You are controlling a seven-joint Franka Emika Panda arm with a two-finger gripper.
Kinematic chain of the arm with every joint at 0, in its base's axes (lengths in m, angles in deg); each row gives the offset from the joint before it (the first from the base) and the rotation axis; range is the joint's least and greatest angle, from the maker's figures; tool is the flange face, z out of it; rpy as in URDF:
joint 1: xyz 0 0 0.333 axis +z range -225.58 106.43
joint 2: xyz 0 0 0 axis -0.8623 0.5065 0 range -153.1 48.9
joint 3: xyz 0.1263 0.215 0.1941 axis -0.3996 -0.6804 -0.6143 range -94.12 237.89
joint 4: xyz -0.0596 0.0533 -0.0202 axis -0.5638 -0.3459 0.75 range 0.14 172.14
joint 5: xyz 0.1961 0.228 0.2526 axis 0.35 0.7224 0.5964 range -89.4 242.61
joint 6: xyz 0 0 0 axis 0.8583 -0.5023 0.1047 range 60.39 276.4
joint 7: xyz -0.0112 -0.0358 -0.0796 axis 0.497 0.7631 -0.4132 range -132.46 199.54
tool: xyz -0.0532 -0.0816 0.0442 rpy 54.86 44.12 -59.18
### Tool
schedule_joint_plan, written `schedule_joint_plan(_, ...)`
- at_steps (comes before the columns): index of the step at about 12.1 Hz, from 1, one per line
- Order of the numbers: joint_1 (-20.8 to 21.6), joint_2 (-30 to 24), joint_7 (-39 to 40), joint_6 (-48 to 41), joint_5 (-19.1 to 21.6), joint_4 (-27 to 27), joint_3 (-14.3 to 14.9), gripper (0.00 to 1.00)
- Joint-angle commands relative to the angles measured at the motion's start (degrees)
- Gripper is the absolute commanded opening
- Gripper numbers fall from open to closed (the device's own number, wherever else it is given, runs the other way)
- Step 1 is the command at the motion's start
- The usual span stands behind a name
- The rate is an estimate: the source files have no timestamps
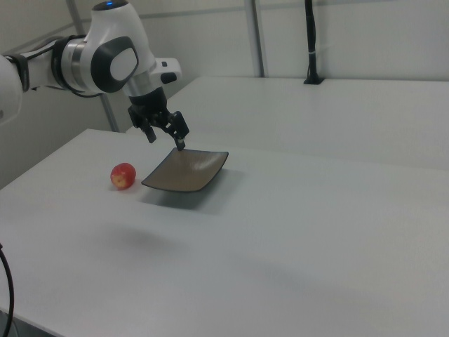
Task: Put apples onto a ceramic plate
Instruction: 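Move the open gripper over to the red apple beside the plate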
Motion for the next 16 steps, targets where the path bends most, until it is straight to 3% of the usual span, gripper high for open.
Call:
schedule_joint_plan(1,4.7,1.9,0.5,6.5,0.5,-0.2,-0.1,1.0)
schedule_joint_plan(5,10.9,8.0,-0.3,19.1,0.4,-2.1,-0.1,1.0)
schedule_joint_plan(8,16.7,15.7,-6.4,28.9,-1.2,-4.6,0.1,1.0)
schedule_joint_plan(11,20.4,21.1,-13.9,31.5,-2.6,-7.8,0.1,1.0)
schedule_joint_plan(13,22.0,25.3,-14.7,31.8,-2.8,-11.7,0.2,1.0)
schedule_joint_plan(16,23.8,29.7,-14.7,37.9,-4.1,-12.8,0.8,1.0)
